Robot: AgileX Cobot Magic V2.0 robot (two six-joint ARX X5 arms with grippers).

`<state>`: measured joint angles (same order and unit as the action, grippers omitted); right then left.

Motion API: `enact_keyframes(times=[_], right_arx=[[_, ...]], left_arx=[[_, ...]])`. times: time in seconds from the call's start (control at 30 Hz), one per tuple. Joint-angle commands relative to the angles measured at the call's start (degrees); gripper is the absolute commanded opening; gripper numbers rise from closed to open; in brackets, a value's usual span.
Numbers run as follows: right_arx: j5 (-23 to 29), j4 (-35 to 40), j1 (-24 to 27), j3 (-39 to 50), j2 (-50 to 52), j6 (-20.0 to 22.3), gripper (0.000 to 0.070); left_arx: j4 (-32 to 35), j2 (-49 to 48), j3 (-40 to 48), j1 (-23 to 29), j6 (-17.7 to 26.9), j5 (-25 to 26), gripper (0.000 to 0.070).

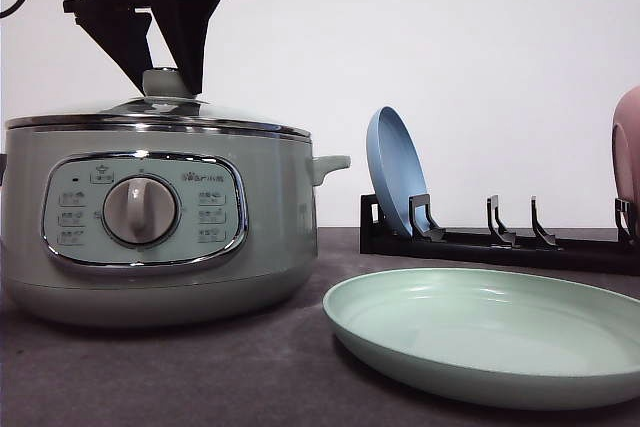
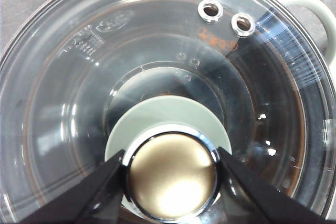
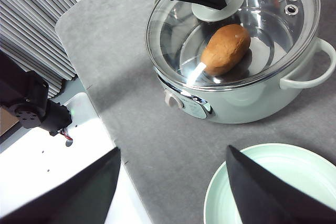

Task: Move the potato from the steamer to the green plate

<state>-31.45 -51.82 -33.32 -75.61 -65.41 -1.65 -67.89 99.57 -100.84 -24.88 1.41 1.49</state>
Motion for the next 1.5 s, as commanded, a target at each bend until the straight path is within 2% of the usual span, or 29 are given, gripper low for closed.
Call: enact_keyframes(times=[0.0,0.07,0.13,0.43,0.77,0.93,1.13,1.47], right_arx=[[0.03,0.30,-0.37,-0.94,-0.79,0.79,0.0398],[0.03,0.30,-0.37,-0.94,-0.79,0.79,0.0398],[0.03,0.30,-0.37,-0.94,-0.79,0.79,0.0398],[0.03,0.32,-0.37,-0.94,-0.79,-0.24,0.0398],[0.15,0.40,-0.39,-0.94,-0.81,-2.19,0.0398],[0.47,0.95,-0.39,-0.94,-0.84,-3.10,0.0398],[0.45,1.81,-0.42,-0.94,-1.30,-4.75,0.0399],[0.47,2.28,-1.32,-0.96,-5.04,-5.68,0.0399]], left_arx=[[-1.55,0.42,-1.13,0.00,-0.58,-0.10,0.0170],[-1.85,0.40,-1.13,0.00,-0.57,-0.08,0.0067],[-2.12,0.42,-1.13,0.00,-0.57,-0.10,0.0002],[-1.96,-0.97,-2.04,0.85,-0.32,-0.15,0.0001],[-1.21,-8.63,-5.72,4.52,-0.39,-0.25,0.0001],[-1.80,-13.07,-5.72,7.95,-0.36,-0.58,0.0001],[-4.80,-17.44,-5.72,12.80,0.49,-4.70,0.0001],[-9.25,-19.67,-5.72,21.91,0.96,-7.50,0.0000]])
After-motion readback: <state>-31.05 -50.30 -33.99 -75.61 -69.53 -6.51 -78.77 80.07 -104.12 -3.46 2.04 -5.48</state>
